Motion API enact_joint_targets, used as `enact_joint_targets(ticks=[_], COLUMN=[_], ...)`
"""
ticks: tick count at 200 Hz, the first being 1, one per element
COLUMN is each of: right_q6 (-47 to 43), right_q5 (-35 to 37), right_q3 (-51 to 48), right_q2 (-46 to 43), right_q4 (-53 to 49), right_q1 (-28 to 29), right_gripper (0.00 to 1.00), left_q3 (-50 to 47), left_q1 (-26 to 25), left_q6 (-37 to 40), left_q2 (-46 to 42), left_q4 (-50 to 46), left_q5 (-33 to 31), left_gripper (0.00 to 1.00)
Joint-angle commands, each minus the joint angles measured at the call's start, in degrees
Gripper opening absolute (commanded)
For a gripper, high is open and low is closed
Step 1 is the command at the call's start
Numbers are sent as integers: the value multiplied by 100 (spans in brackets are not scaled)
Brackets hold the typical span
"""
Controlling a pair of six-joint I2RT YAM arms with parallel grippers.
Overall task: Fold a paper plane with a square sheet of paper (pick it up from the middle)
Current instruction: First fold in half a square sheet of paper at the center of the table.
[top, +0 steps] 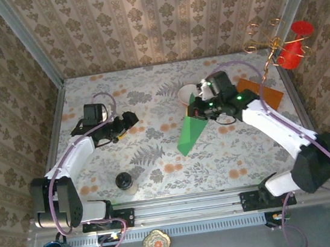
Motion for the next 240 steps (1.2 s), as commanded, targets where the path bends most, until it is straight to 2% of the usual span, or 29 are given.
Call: enact_joint_targets(ticks=[1,31,55,102,154,206,240], right_q6=[535,914,1151,1122,700,211,-99], right_q5=[-504,-690,-598,-333,-301,-324,-303], right_q3=[-234,-561,-1163,-1884,-1895,-1677,-1467], right_q2=[506,1144,1316,1433,1613,1788,1895], right_q4=[1301,2292,3069,3492,3172,2641,2259], right_q1=[206,425,402,304,78,-172,-264], right_gripper=[0,0,0,0,0,0,0], left_q3=[-114,-271,-373,-249,109,481,923], left_q1=[-98,-336,-603,-1293,-2037,-2433,-2682], left_q6=[57,-13,-88,-129,-184,-494,-477], left_q2=[-5,37,137,543,1198,1786,2225], left_q4=[106,186,289,397,457,721,467], left_q5=[122,38,-86,-310,-542,-717,-1058], left_gripper=[92,91,90,88,81,75,68])
